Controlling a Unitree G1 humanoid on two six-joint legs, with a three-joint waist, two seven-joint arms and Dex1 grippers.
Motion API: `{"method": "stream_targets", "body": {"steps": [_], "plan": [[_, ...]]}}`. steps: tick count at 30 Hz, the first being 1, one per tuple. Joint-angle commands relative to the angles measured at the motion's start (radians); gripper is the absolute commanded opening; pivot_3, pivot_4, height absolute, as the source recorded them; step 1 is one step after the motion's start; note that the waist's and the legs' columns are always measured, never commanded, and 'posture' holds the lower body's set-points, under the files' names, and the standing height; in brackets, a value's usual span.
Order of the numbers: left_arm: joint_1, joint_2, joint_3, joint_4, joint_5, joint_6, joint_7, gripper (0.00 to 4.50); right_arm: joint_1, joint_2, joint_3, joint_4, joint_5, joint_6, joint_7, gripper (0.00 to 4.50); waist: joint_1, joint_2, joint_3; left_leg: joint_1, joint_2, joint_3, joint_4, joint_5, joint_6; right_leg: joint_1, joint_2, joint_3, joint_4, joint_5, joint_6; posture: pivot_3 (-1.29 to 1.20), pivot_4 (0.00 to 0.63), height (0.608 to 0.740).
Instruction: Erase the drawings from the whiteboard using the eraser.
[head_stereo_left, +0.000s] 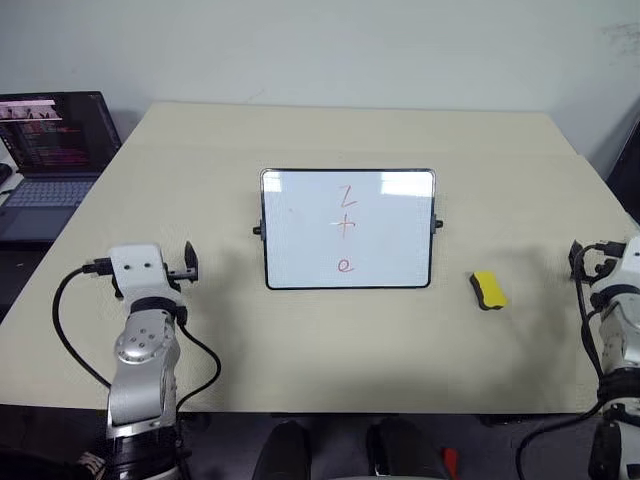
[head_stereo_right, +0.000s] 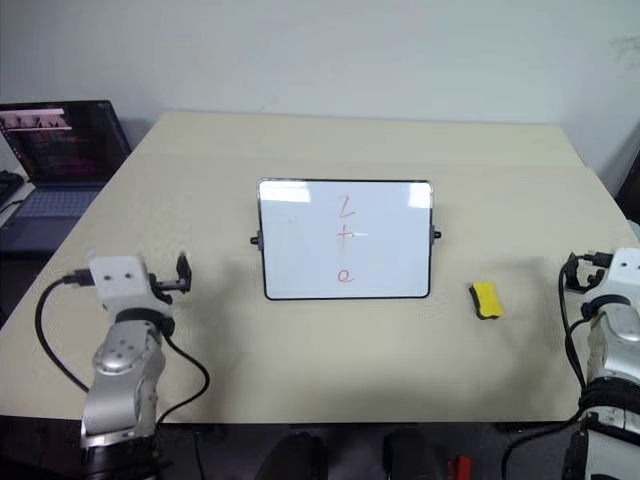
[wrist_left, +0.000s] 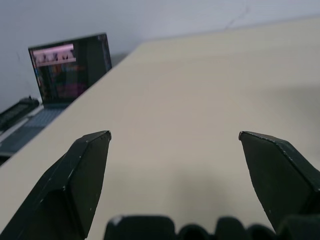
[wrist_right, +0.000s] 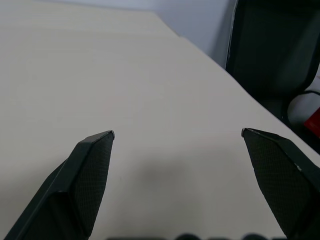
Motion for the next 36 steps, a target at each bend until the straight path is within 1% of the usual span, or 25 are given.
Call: {"method": "stream_targets", "body": {"steps": [1, 4, 6, 10, 13, 16, 18, 20, 22, 24, 27, 31, 34, 36], "plan": [[-0.014, -0.006, -0.015, 0.018, 0.031, -0.023, 0.012, 4.50, -0.003, -0.020, -0.006, -0.059, 0.008, 0.021, 0.019, 4.46, -0.001, 0.000, 0.000, 0.000, 0.000, 0.000, 0.000, 0.000, 0.000, 0.000, 0.000, 0.000, 0.000, 0.000, 0.000, 0.00, 0.150, 0.740], [-0.012, -0.028, -0.017, 0.026, 0.034, -0.019, 0.031, 4.50, 0.007, -0.010, -0.016, -0.078, 0.036, 0.064, 0.043, 4.46, -0.002, 0.000, 0.000, 0.002, 0.000, 0.000, 0.000, 0.000, 0.000, 0.001, 0.000, 0.001, 0.000, -0.001, 0.002, 0.00, 0.150, 0.740], [-0.004, -0.030, -0.024, 0.001, 0.017, -0.011, 0.002, 4.50, 0.006, -0.017, -0.009, -0.110, 0.030, 0.087, 0.049, 4.46, -0.002, 0.000, 0.000, 0.001, 0.000, 0.000, 0.000, 0.000, 0.000, 0.000, 0.000, 0.001, 0.000, -0.001, 0.001, 0.00, 0.150, 0.740], [0.022, 0.009, 0.004, -0.046, -0.089, -0.004, -0.140, 4.50, 0.026, -0.005, -0.027, -0.224, 0.079, 0.155, 0.076, 4.46, -0.002, 0.000, 0.000, 0.001, 0.000, 0.000, 0.000, 0.000, 0.000, 0.000, 0.000, 0.001, 0.000, 0.000, 0.001, 0.00, 0.150, 0.740], [0.036, 0.082, 0.023, -0.105, -0.166, 0.020, -0.261, 4.50, 0.047, 0.005, -0.027, -0.294, 0.119, 0.209, 0.111, 4.46, -0.002, 0.000, 0.000, 0.000, 0.001, 0.000, 0.000, 0.000, 0.000, 0.000, 0.001, 0.000, 0.000, 0.000, 0.001, 0.00, 0.150, 0.740], [0.056, 0.209, 0.025, -0.191, -0.282, 0.081, -0.451, 4.50, 0.081, 0.014, -0.012, -0.378, 0.136, 0.219, 0.155, 4.46, -0.002, 0.001, 0.001, 0.000, 0.001, -0.002, 0.000, 0.000, 0.000, 0.000, 0.001, -0.001, 0.001, -0.001, 0.001, 0.00, 0.150, 0.740], [0.058, 0.274, 0.031, -0.244, -0.358, 0.146, -0.528, 4.50, 0.110, 0.027, -0.024, -0.436, 0.153, 0.239, 0.153, 4.46, -0.002, 0.002, 0.001, 0.001, 0.000, -0.002, 0.000, 0.000, 0.000, 0.000, 0.001, 0.000, 0.000, -0.001, 0.001, 0.00, 0.150, 0.740], [0.037, 0.356, 0.044, -0.265, -0.429, 0.205, -0.612, 4.50, 0.155, 0.043, -0.030, -0.563, 0.199, 0.304, 0.159, 4.46, -0.001, 0.002, 0.001, 0.001, 0.000, -0.002, 0.000, 0.000, 0.000, 0.000, 0.000, 0.000, 0.000, -0.001, 0.001, 0.00, 0.150, 0.740], [-0.061, 0.432, -0.013, -0.252, -0.473, 0.250, -0.706, 4.50, 0.212, 0.029, -0.029, -0.676, 0.221, 0.339, 0.195, 4.46, 0.003, 0.004, 0.003, 0.001, 0.000, -0.003, 0.000, 0.000, 0.000, 0.000, 0.000, 0.000, 0.000, -0.001, 0.002, 0.00, 0.150, 0.740], [-0.155, 0.479, -0.084, -0.218, -0.475, 0.250, -0.794, 4.50, 0.295, 0.024, -0.030, -0.804, 0.225, 0.385, 0.194, 4.46, 0.015, 0.004, 0.004, -0.001, -0.001, -0.004, 0.001, 0.000, 0.000, 0.000, 0.002, -0.003, 0.001, -0.001, 0.002, 0.00, 0.150, 0.740], [-0.248, 0.519, -0.168, -0.183, -0.468, 0.237, -0.911, 4.50, 0.390, 0.027, -0.019, -0.987, 0.249, 0.525, 0.154, 4.46, 0.010, 0.005, 0.004, -0.001, -0.002, -0.004, 0.000, 0.000, 0.000, 0.000, 0.003, -0.002, 0.001, -0.001, 0.002, 0.00, 0.150, 0.740], [-0.388, 0.510, -0.326, -0.138, -0.444, 0.210, -1.065, 4.50, 0.434, 0.030, 0.000, -1.180, 0.349, 0.751, 0.102, 4.46, -0.002, 0.005, 0.005, -0.001, -0.002, -0.003, 0.000, 0.000, 0.000, 0.000, 0.003, -0.001, 0.000, -0.001, 0.002, 0.00, 0.150, 0.740], [-0.459, 0.485, -0.422, -0.078, -0.398, 0.156, -1.151, 4.50, 0.392, 0.056, 0.013, -1.253, 0.400, 0.932, 0.007, 4.46, -0.007, 0.005, 0.005, 0.000, -0.001, -0.003, 0.000, 0.000, 0.000, -0.001, 0.004, -0.001, 0.000, -0.001, 0.002, 0.00, 0.150, 0.740], [-0.487, 0.466, -0.467, -0.050, -0.366, 0.122, -1.180, 4.50, 0.358, 0.068, 0.024, -1.274, 0.412, 1.001, -0.031, 4.46, -0.010, 0.005, 0.005, 0.000, -0.001, -0.003, 0.000, 0.000, 0.000, -0.001, 0.004, -0.001, 0.000, -0.002, 0.002, 0.00, 0.150, 0.740]]}}
